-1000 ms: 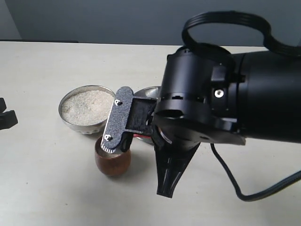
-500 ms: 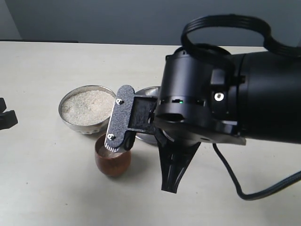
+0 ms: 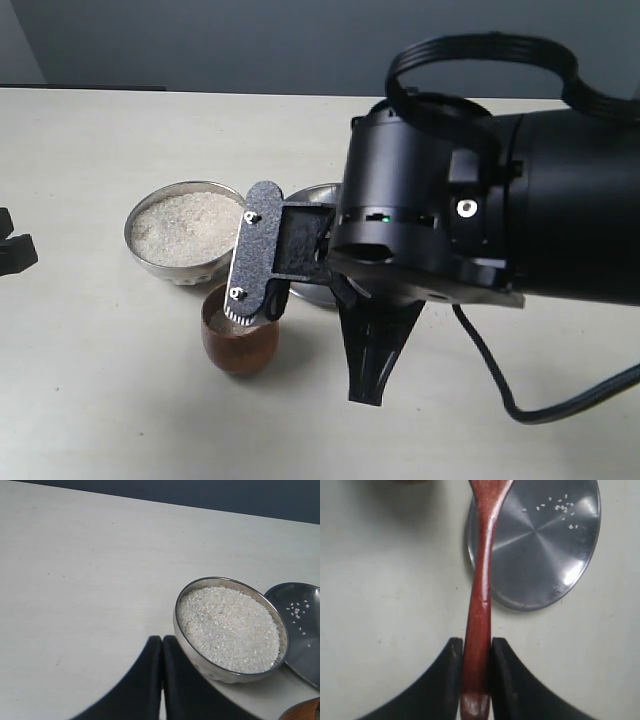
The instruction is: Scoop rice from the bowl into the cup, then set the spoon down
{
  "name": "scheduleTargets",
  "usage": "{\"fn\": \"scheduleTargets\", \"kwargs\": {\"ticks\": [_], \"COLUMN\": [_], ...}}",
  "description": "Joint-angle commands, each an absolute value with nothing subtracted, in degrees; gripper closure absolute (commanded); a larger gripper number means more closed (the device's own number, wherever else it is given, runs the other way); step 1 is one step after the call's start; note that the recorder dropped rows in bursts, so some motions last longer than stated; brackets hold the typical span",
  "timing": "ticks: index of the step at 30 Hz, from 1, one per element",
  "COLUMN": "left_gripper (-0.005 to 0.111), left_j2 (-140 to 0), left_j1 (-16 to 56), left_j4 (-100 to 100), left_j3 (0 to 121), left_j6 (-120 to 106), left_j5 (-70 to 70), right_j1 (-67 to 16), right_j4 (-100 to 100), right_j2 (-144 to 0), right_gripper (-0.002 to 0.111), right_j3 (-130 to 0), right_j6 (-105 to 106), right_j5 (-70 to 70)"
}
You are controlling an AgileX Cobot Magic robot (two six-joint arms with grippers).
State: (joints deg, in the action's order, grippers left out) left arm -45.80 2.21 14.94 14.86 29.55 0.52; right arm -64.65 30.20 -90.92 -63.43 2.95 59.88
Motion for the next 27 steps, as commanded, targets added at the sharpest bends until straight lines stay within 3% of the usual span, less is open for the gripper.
{"fn": "scheduleTargets", "kwargs": {"ticks": [1, 27], "left_gripper": [0.106, 0.106], "left_j2": [-45.99, -45.99], "left_j1": [2.51, 2.51], "left_j4": [15.22, 15.1], "left_j3": [15.27, 15.27], "left_j6": [29.58, 29.58], "left_j5": [0.0, 0.32], "right_j1": [-64.75, -68.64], "right_j4": [30.81, 37.89], "right_j2": [-90.5, -90.61], "right_gripper": [0.109, 0.109], "right_j3": [-63.12, -63.12], "right_j6": [3.33, 2.4], "right_j5": [60.1, 62.15]}}
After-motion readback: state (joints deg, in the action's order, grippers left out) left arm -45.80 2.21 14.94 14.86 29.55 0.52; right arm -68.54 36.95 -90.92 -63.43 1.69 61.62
